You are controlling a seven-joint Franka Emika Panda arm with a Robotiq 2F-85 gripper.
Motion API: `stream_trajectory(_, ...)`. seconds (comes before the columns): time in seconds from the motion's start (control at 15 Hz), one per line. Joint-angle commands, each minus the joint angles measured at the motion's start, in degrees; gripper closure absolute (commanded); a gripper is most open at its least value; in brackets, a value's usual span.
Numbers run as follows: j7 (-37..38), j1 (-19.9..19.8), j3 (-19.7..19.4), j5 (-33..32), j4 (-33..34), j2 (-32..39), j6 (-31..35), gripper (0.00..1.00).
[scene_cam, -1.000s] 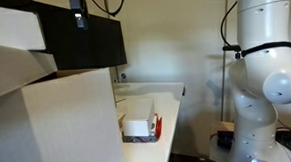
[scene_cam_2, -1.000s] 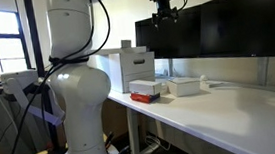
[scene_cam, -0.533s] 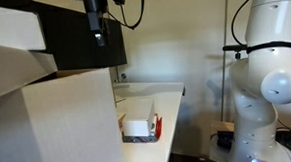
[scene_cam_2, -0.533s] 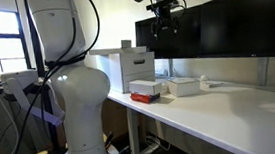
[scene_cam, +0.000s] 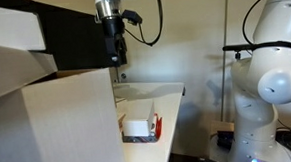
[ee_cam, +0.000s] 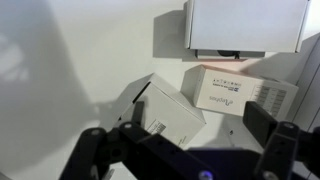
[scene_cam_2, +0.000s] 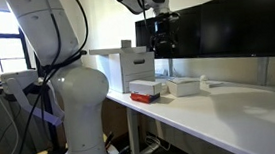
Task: Pick up the white box on the right and put it in the big white box
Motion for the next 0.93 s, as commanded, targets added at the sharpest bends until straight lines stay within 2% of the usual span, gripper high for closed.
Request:
stream_trajectory(0.0, 2.30, -1.94, 0.86, 1.09, -6.86, -4.51, 4.21, 0.00)
stream_trajectory(0.13, 2.42, -2.28, 0.68, 0.94, -8.35, -5.09, 4.72, 0.00)
stream_trajectory(0.2, 1.11, -2.06, 1.02, 0.35, -4.95, -2.58, 2.45, 0.00)
stream_trajectory(0.87, 1.16, -2.36, 0.93, 0.34, -6.43, -3.54, 3.02, 0.00)
